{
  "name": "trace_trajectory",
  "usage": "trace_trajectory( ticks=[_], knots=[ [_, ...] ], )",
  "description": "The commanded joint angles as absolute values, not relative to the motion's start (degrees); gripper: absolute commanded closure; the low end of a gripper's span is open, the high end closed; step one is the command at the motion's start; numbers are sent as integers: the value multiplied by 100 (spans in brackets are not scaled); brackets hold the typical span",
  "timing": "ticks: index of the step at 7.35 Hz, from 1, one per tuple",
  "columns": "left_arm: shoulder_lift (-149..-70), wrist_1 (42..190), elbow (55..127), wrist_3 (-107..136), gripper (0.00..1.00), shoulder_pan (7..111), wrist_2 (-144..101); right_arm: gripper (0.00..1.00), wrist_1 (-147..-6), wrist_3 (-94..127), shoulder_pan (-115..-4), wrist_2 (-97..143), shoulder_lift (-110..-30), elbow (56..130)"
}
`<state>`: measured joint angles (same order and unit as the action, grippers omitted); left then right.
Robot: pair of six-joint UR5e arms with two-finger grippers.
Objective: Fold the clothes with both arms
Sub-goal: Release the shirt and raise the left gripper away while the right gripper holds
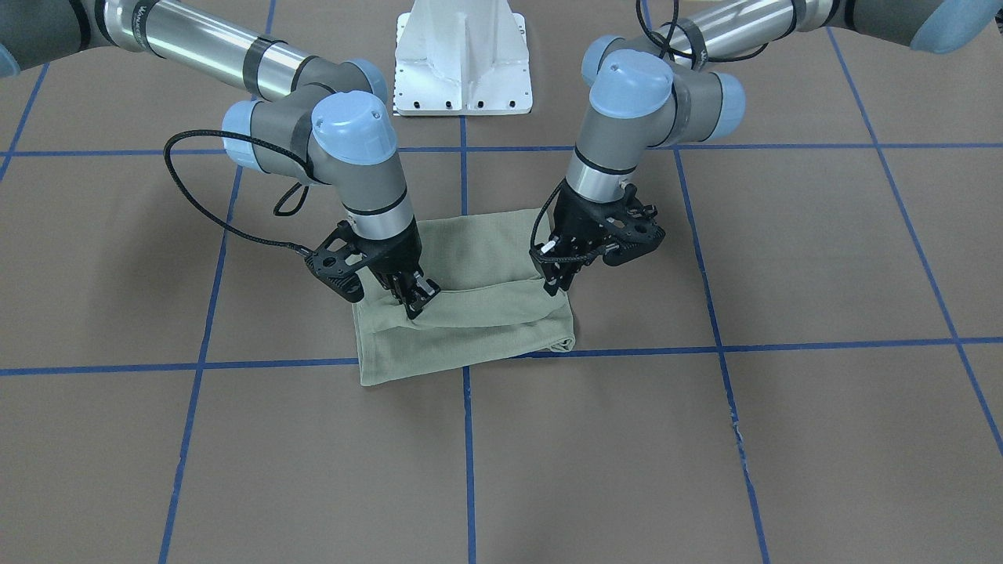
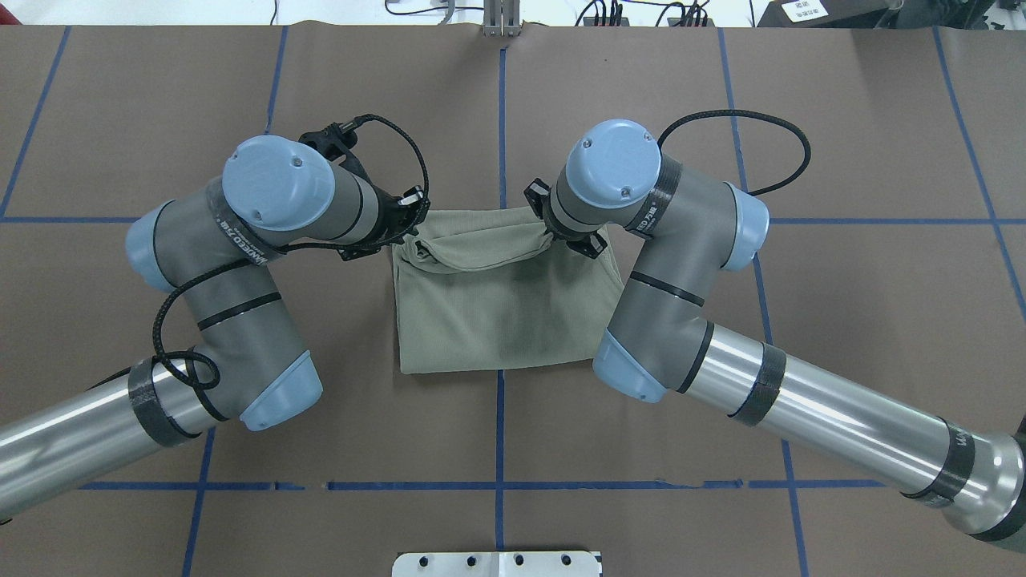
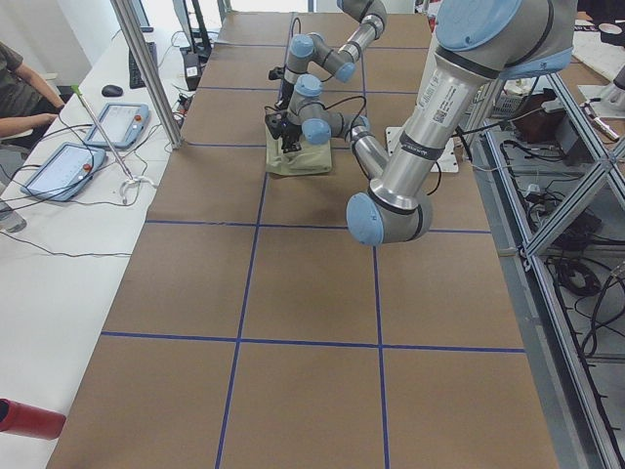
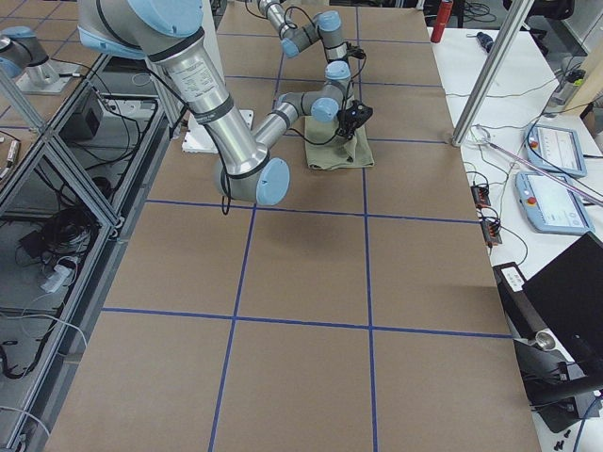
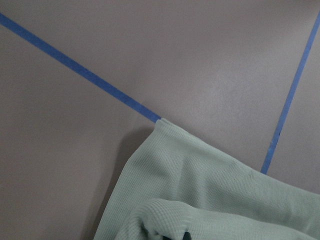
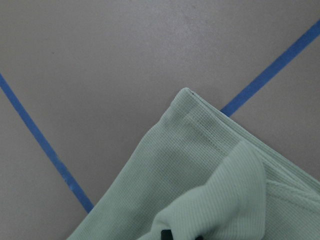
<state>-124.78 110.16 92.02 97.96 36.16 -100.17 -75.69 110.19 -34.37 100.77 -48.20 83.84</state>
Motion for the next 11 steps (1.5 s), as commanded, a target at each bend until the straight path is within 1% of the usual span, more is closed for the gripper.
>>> trace_trajectory(
  ticks=[1, 2, 4, 6, 7, 9, 10, 11],
  knots=[
    [-12524, 11153, 8773, 9249, 0, 4015, -10011, 0, -7010, 10977, -3663, 10063, -4615, 7861],
    [-12524, 11162, 8737, 9072, 0, 4130, -10019, 0, -6831, 10978, -3769, 10090, -4614, 7701],
    [-12516, 11136, 8736, 8555, 0, 4384, -10081, 0, -6838, 10873, -3849, 10352, -4483, 7708],
    [-12201, 11136, 8893, 7650, 0, 4937, -10930, 0, -6925, 10723, -3823, 10765, -4421, 7847],
    [-12017, 11127, 9060, 7281, 0, 5113, -10951, 0, -7100, 10340, -3719, 10801, -4430, 7866],
    [-11674, 11144, 9114, 6543, 0, 5570, -11231, 0, -8457, 8639, -3420, 10758, -4002, 7831],
    [-11524, 11145, 9158, 6304, 0, 5755, -11389, 0, -8742, 7822, -3297, 10714, -3842, 7779],
    [-11470, 11145, 9158, 6136, 0, 5870, -11460, 0, -8745, 7274, -3244, 10714, -3806, 7700]
  ],
)
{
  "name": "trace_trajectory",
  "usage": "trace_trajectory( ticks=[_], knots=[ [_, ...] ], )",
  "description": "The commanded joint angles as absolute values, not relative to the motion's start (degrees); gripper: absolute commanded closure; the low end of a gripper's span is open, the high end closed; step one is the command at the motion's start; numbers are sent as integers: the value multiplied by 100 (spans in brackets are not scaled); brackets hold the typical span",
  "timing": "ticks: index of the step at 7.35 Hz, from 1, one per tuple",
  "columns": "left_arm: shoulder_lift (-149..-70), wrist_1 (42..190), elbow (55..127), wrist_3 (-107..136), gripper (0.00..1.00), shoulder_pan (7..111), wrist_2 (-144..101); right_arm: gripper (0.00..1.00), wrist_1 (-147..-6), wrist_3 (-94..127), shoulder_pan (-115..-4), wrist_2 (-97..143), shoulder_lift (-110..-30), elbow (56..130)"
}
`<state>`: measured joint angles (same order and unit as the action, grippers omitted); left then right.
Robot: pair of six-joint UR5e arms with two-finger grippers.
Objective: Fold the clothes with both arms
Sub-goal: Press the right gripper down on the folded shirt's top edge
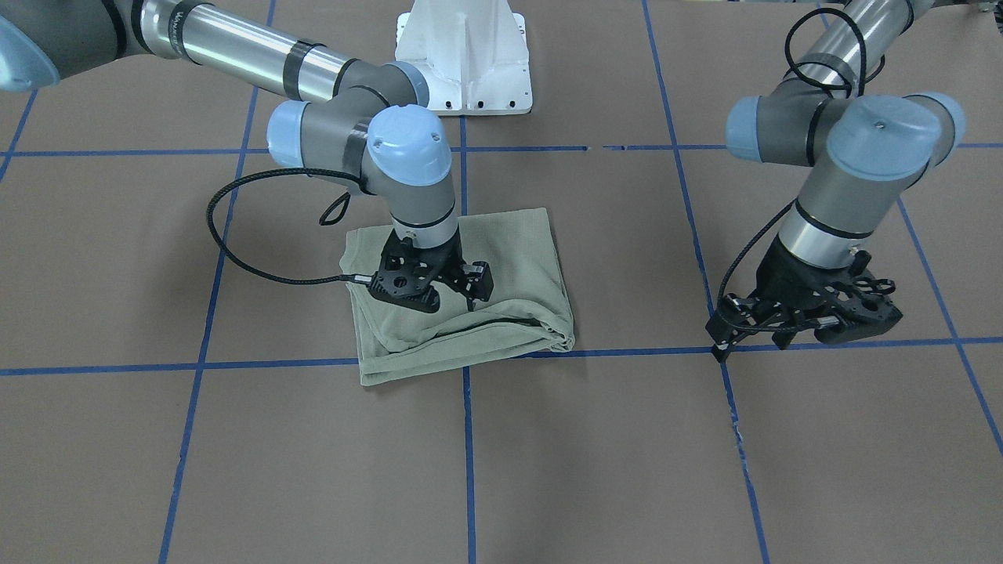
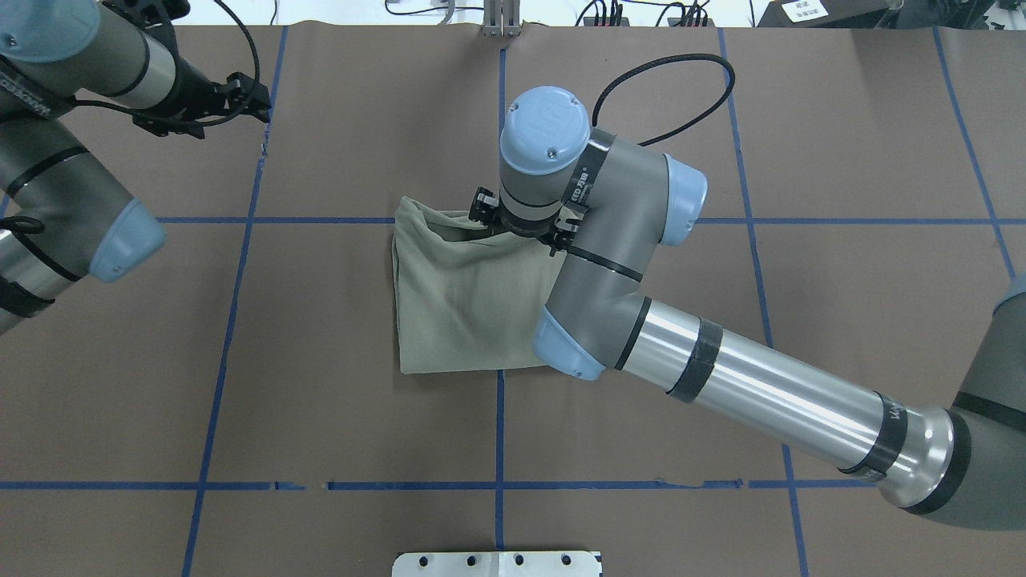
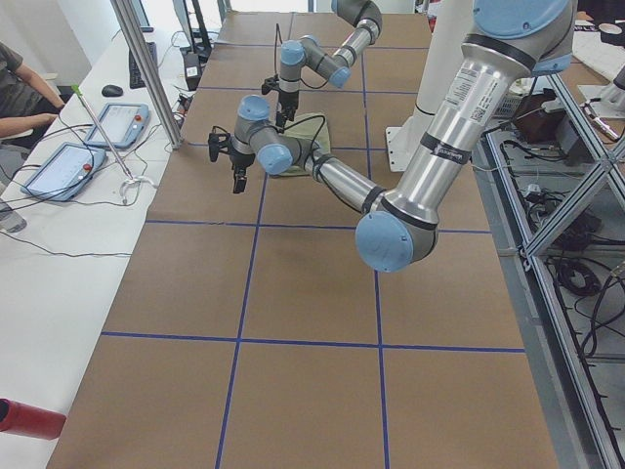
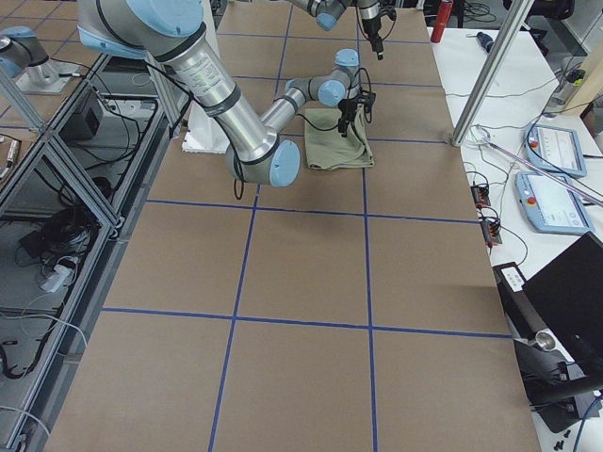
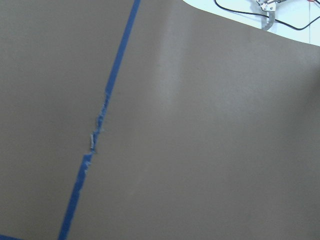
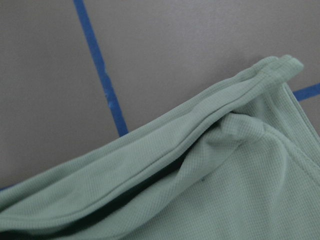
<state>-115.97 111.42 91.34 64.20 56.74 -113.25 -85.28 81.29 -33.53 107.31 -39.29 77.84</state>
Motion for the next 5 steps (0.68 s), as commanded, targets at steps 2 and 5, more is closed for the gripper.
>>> trace_trajectory(
  ticks=[2, 5],
  knots=[
    [-11444, 11144, 9141, 6100, 0, 5950, -11461, 0, -8693, 6288, -3226, 10714, -3683, 7419],
    [-11426, 11118, 9141, 6073, 0, 6116, -11496, 0, -7573, 6275, -3287, 10705, -3297, 6079]
  ],
)
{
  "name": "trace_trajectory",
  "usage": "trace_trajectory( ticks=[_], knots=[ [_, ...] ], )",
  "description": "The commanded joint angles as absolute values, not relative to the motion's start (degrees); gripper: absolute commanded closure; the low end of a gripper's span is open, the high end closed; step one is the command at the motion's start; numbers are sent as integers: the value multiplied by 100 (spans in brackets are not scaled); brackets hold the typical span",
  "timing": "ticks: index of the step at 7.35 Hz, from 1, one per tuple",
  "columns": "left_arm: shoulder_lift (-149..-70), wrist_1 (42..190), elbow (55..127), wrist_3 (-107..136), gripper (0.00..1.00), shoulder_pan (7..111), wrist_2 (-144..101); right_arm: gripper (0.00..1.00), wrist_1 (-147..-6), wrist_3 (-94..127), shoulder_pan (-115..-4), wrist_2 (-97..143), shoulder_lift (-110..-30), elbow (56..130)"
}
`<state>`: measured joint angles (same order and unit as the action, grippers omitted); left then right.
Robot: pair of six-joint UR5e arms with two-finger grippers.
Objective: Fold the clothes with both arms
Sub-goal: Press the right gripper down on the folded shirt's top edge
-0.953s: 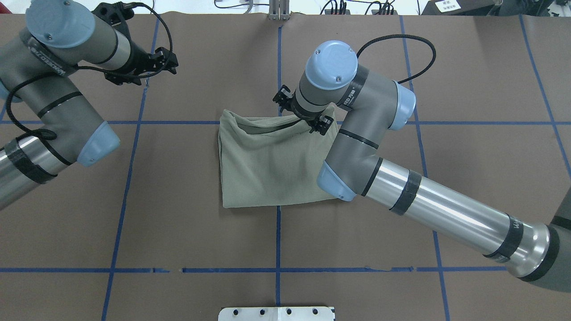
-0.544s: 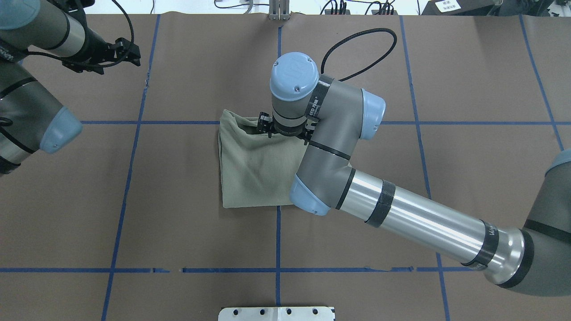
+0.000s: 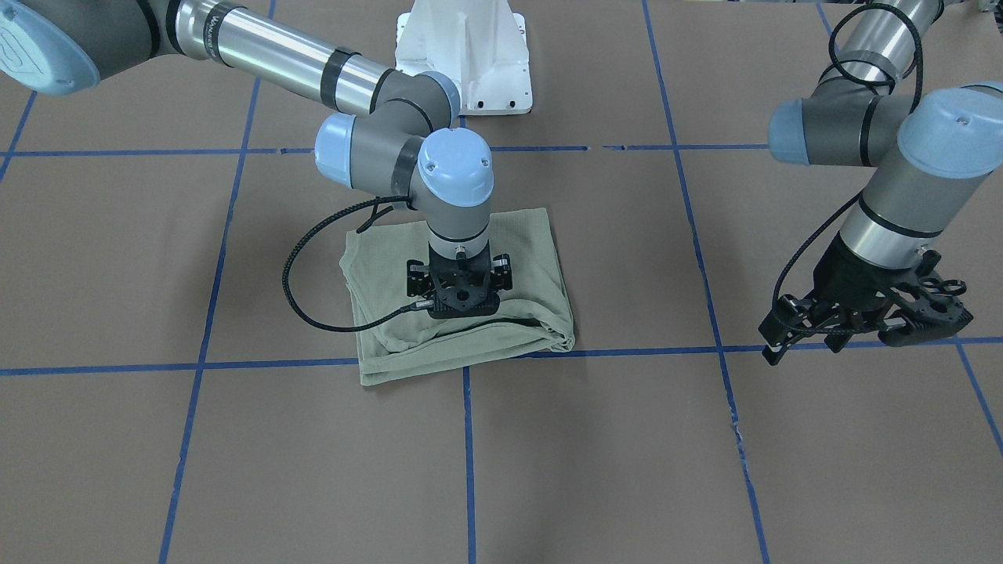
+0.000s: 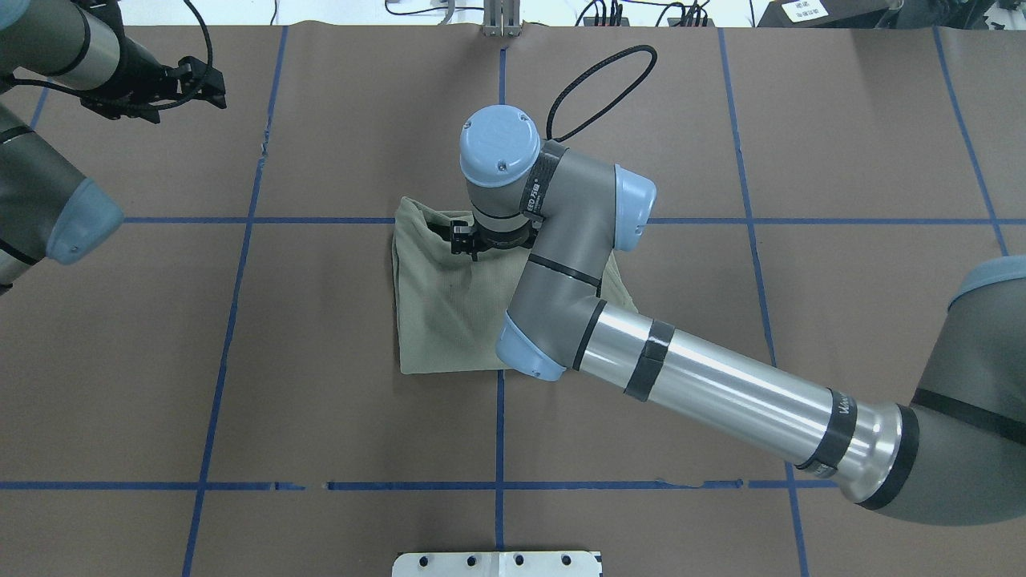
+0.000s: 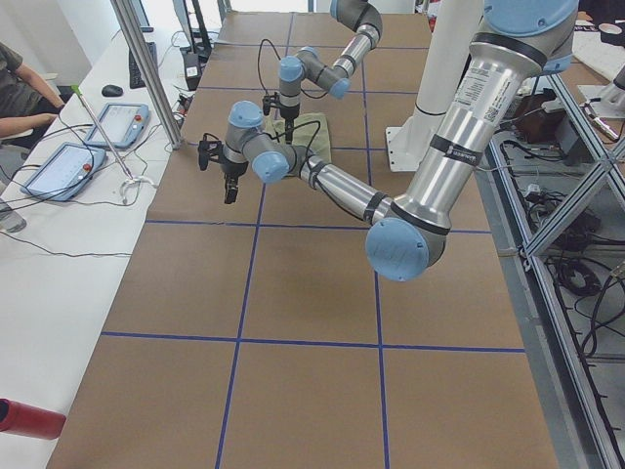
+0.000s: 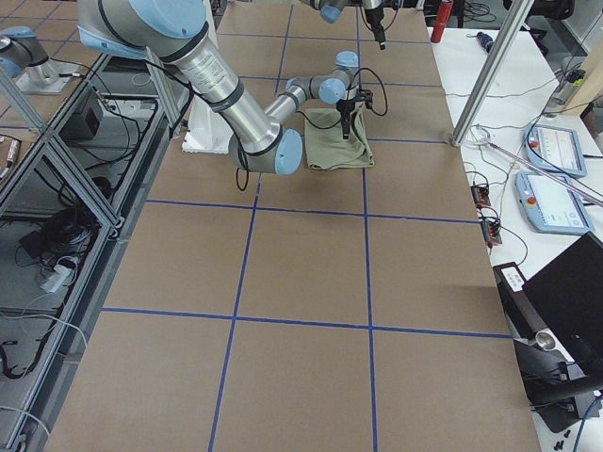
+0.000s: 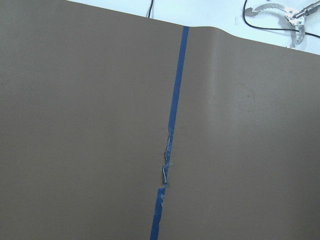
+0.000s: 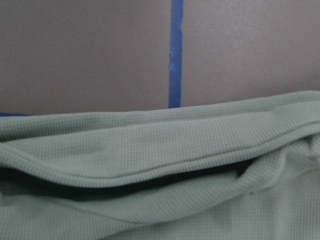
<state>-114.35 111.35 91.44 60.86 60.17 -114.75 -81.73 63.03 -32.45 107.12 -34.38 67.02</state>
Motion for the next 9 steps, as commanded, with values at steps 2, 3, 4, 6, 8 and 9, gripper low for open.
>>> trace_trajectory(
  ticks=[2, 3, 4, 6, 8, 9],
  knots=[
    [-11434, 11092, 9132, 5968, 0, 6205, -11628, 0, -7489, 5979, -3611, 10705, -2920, 5506],
    [-11426, 11092, 9132, 5968, 0, 6205, -11637, 0, -7262, 5846, -3760, 10540, -2770, 5232],
    [-11426, 11092, 9132, 5968, 0, 6205, -11637, 0, -6764, 5853, -3779, 10216, -2716, 4890],
    [-11434, 11109, 9132, 5959, 0, 6257, -11637, 0, -6750, 5854, -3963, 10239, -2593, 4860],
    [-11330, 11145, 9114, 5182, 0, 6538, -11959, 0, -7299, 5582, -4427, 10946, -2872, 5549],
    [-11103, 11153, 9114, 4533, 0, 6826, -12293, 0, -8026, 5172, -4682, 11177, -3335, 6564]
  ],
)
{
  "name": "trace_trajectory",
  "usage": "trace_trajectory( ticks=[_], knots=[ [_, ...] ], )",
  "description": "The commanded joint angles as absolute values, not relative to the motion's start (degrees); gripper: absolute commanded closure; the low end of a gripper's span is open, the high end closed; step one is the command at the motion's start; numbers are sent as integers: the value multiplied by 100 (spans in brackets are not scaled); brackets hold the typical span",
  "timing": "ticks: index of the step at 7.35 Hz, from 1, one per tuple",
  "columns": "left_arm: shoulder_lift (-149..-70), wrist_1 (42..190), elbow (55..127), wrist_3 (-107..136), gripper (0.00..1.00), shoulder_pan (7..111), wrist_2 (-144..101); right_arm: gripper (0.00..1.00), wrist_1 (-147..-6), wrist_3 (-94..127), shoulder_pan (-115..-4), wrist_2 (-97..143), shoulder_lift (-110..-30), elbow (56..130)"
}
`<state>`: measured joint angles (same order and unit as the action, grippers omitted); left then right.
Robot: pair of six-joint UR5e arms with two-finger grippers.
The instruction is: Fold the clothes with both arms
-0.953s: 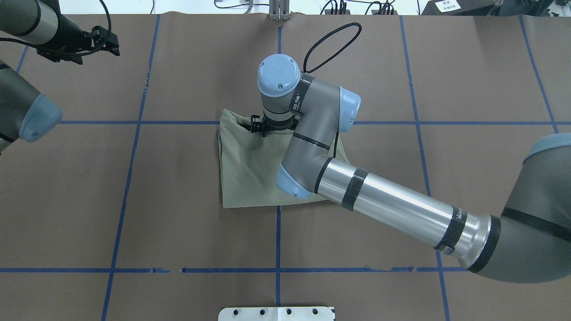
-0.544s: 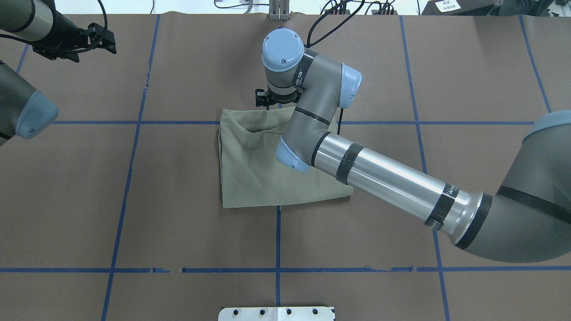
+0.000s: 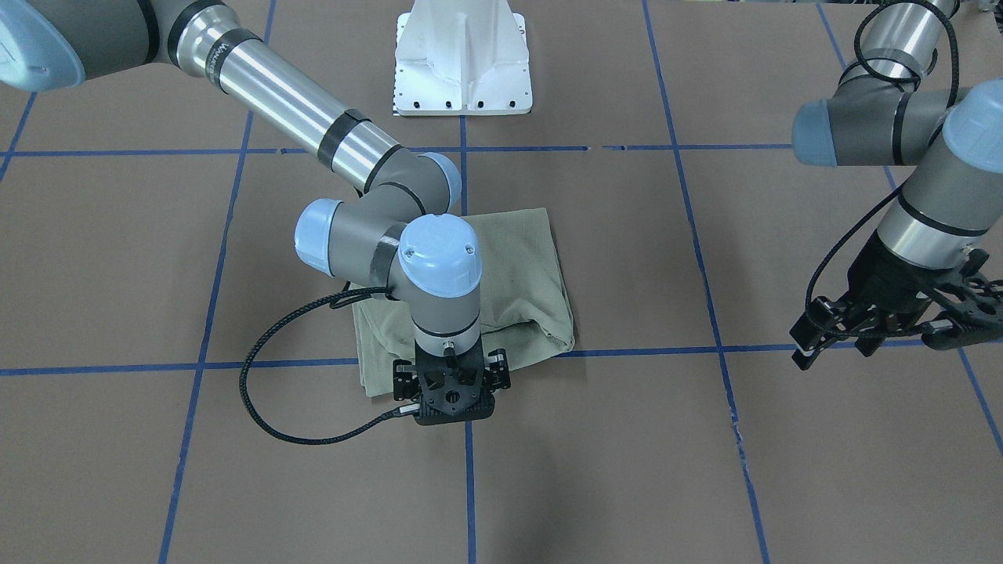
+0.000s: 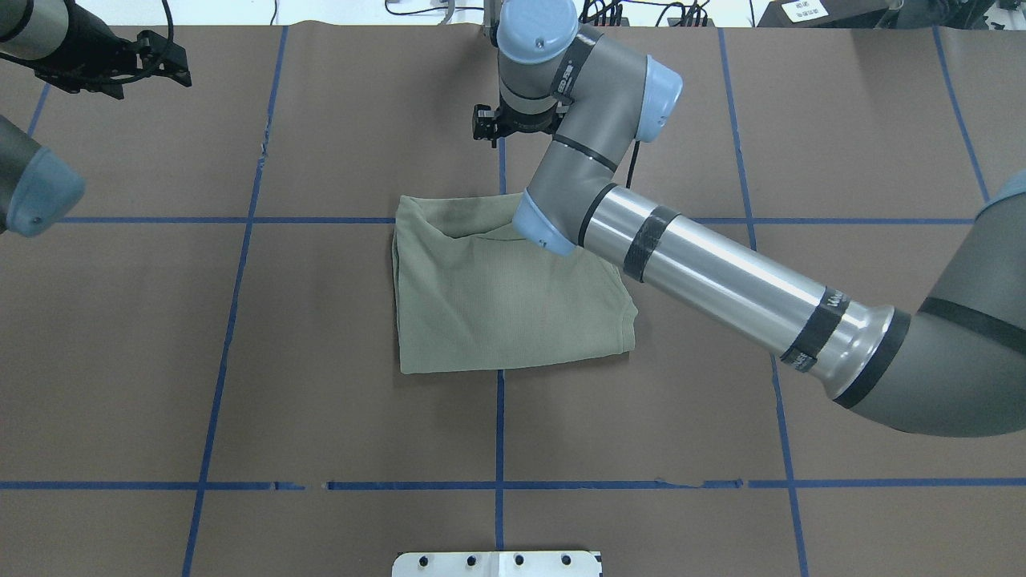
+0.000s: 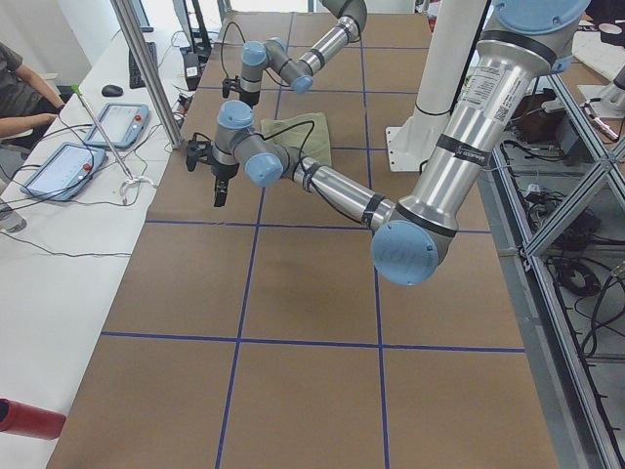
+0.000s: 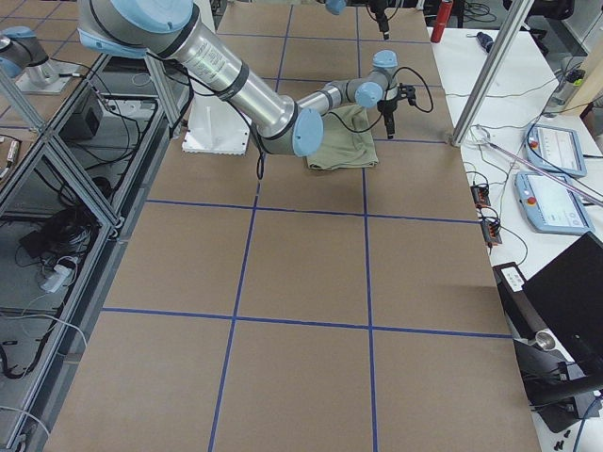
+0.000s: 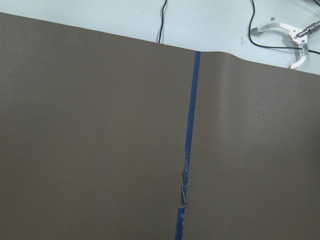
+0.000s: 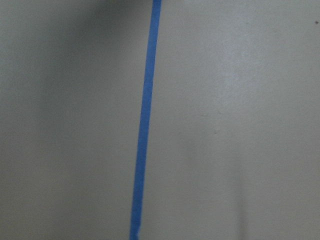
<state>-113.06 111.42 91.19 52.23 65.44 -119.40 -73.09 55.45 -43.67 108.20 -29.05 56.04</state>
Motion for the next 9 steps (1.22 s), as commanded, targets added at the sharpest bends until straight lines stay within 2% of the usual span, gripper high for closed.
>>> trace_trajectory(
  ticks=[1, 2, 4, 7, 9],
  knots=[
    [-10813, 11136, 9123, 3595, 0, 7186, -12531, 0, -8468, 4924, -5059, 11597, -4018, 7583],
    [-10671, 11057, 9114, 2812, 0, 7477, -12603, 0, -8534, 4513, -5498, 12176, -4817, 8325],
    [-10171, 11048, 9114, 1545, 0, 7995, -12612, 0, -8561, 3118, -6438, 12864, -5980, 8884],
    [-9626, 10978, 9062, -518, 0, 8637, -12621, 0, -8569, 852, -7626, 13228, -7343, 8904],
    [-9484, 10584, 9009, -1640, 0, 8824, -12647, 0, -9092, -555, -8398, 13236, -7821, 8920]
  ],
)
